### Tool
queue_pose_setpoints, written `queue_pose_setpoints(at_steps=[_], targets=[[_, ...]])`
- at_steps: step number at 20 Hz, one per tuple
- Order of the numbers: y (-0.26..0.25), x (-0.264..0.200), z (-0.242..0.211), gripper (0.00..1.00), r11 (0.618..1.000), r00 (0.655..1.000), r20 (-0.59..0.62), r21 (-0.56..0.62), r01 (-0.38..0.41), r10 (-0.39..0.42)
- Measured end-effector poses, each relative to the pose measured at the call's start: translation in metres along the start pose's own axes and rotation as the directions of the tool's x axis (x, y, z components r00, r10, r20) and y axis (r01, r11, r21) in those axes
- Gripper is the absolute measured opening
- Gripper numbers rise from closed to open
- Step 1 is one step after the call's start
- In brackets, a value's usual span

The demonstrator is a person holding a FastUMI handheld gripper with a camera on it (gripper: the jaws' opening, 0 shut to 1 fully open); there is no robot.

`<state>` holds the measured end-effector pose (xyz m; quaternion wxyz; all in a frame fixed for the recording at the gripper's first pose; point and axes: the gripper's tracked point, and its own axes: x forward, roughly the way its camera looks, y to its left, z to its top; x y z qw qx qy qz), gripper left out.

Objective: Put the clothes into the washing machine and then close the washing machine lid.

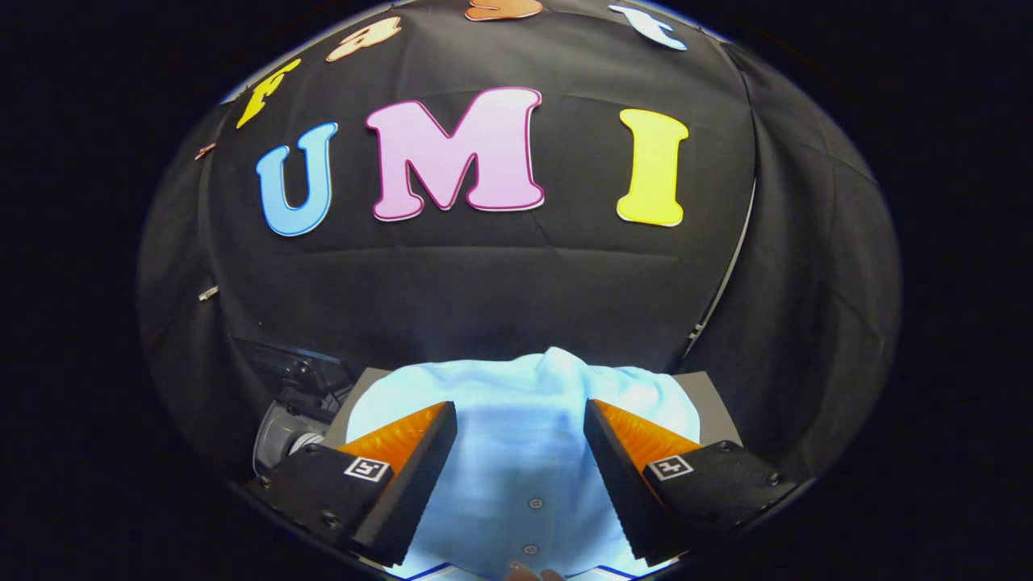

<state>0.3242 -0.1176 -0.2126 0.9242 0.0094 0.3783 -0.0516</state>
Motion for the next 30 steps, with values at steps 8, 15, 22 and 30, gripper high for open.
queue_pose_setpoints(at_steps=[8,15,22,30], targets=[[-0.006,0.023,-0.035,1.00,1.000,0.991,-0.129,0.003,0.023,-0.022],[0.003,0.028,-0.036,0.71,0.997,0.987,-0.146,-0.033,-0.070,0.064],[0.000,0.022,-0.034,0.06,0.983,0.979,-0.129,0.112,-0.142,0.156],[0.015,-0.040,0.005,0.06,0.971,0.979,0.013,0.121,-0.205,0.204]])
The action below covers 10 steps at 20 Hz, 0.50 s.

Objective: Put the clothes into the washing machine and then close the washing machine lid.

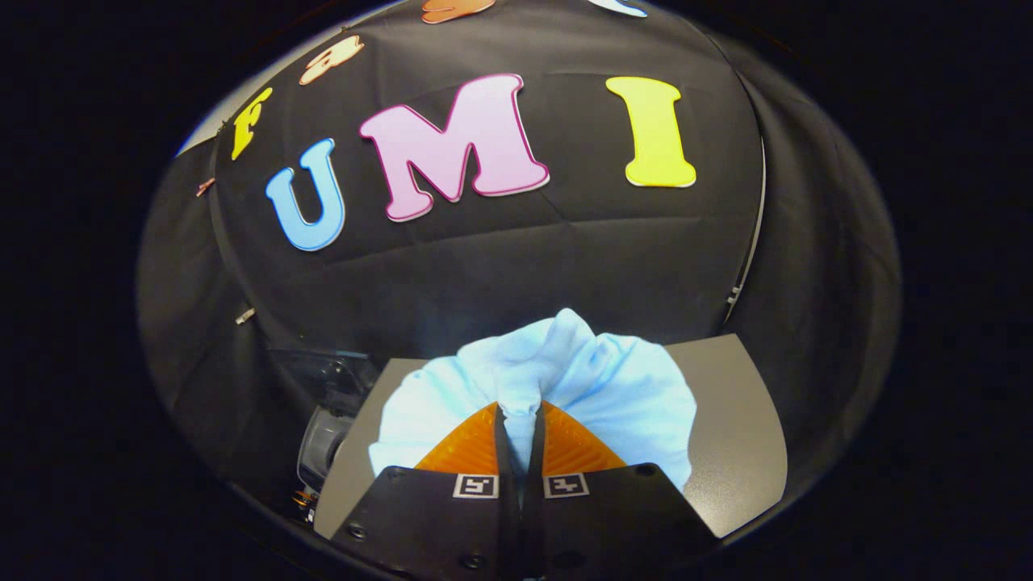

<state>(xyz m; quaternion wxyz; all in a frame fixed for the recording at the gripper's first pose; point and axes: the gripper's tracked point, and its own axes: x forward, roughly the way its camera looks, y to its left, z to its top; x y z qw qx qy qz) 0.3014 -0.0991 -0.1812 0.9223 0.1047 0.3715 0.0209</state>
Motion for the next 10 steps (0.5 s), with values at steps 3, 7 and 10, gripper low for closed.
queue_pose_setpoints(at_steps=[3,7,10], targets=[[0.019,-0.040,0.033,0.06,0.999,0.994,0.113,-0.030,0.010,-0.006],[0.068,-0.093,0.066,0.05,0.995,0.972,0.231,-0.097,-0.020,0.042],[0.116,-0.122,0.090,0.05,0.987,0.946,0.306,-0.148,-0.063,0.106]])
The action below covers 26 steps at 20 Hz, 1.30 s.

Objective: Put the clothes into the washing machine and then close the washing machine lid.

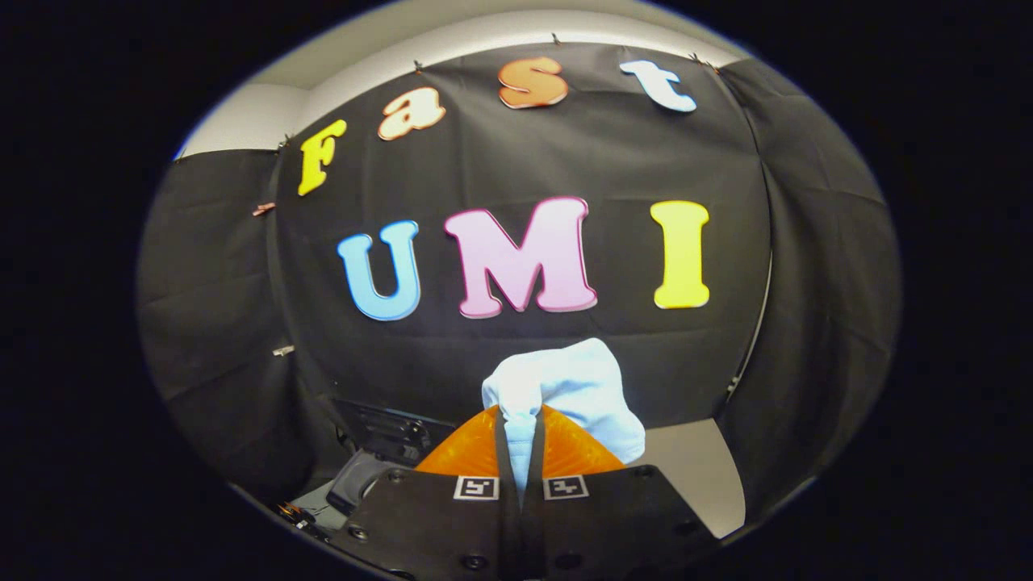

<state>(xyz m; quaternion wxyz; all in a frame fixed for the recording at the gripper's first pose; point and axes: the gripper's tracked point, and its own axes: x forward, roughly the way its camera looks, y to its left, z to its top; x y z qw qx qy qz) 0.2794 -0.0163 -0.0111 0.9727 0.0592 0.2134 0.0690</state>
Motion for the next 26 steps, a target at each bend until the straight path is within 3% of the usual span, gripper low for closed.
queue_pose_setpoints(at_steps=[7,12,21,26], targets=[[0.128,0.004,0.033,0.05,0.974,0.974,0.057,-0.074,-0.216,0.221],[0.222,0.019,0.011,0.05,0.909,0.911,0.013,-0.081,-0.409,0.412],[0.328,0.075,-0.097,0.06,0.787,0.786,-0.145,-0.067,-0.614,0.601],[0.339,0.107,-0.157,0.05,0.769,0.766,-0.200,-0.083,-0.634,0.610]])
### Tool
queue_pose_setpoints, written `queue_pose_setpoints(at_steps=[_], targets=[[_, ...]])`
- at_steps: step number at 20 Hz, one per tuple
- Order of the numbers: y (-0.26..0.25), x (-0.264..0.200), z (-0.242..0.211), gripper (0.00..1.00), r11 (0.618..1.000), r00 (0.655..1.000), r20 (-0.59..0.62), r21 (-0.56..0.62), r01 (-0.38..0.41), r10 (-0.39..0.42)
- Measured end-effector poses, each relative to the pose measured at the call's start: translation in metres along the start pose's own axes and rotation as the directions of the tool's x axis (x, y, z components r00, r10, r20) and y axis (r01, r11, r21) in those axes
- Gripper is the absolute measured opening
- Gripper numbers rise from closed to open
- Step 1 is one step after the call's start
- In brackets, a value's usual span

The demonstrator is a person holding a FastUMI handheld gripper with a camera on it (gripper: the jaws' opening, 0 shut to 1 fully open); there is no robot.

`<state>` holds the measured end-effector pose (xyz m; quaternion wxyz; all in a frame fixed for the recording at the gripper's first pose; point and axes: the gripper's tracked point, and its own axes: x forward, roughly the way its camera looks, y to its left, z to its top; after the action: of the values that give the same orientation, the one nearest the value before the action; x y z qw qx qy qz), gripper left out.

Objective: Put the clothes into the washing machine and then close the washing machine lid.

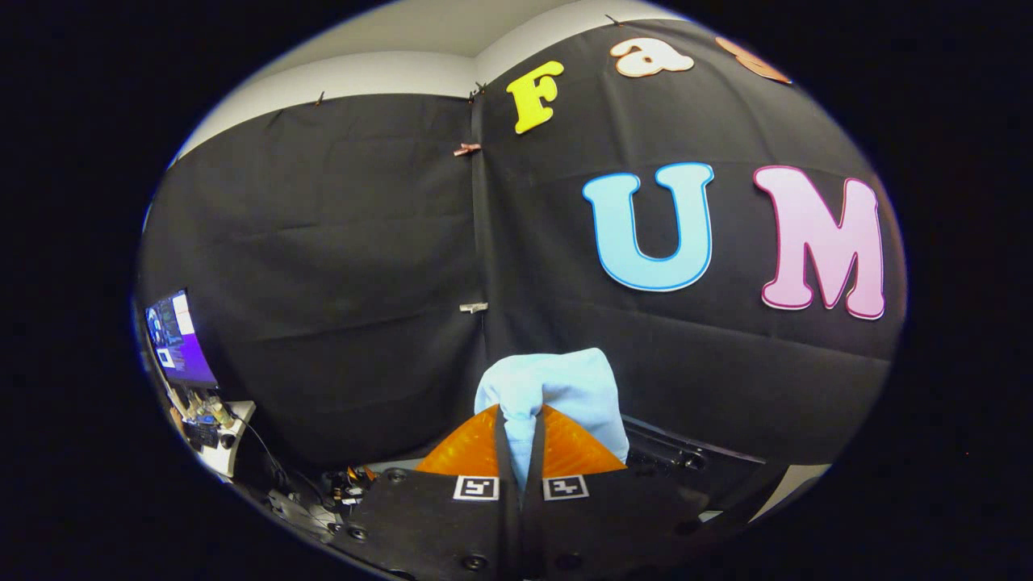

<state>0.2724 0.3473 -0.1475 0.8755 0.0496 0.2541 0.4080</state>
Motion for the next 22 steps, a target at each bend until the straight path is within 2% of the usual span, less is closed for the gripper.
queue_pose_setpoints(at_steps=[6,11,15,22], targets=[[-0.024,0.043,-0.060,0.06,0.999,0.993,-0.120,-0.034,0.014,-0.018],[-0.039,0.066,-0.119,0.06,0.999,0.968,-0.248,-0.050,0.016,-0.028],[-0.047,0.073,-0.165,0.06,0.992,0.921,-0.384,-0.123,0.020,-0.066],[-0.059,0.069,-0.223,0.06,0.986,0.820,-0.560,-0.161,0.033,-0.119]])
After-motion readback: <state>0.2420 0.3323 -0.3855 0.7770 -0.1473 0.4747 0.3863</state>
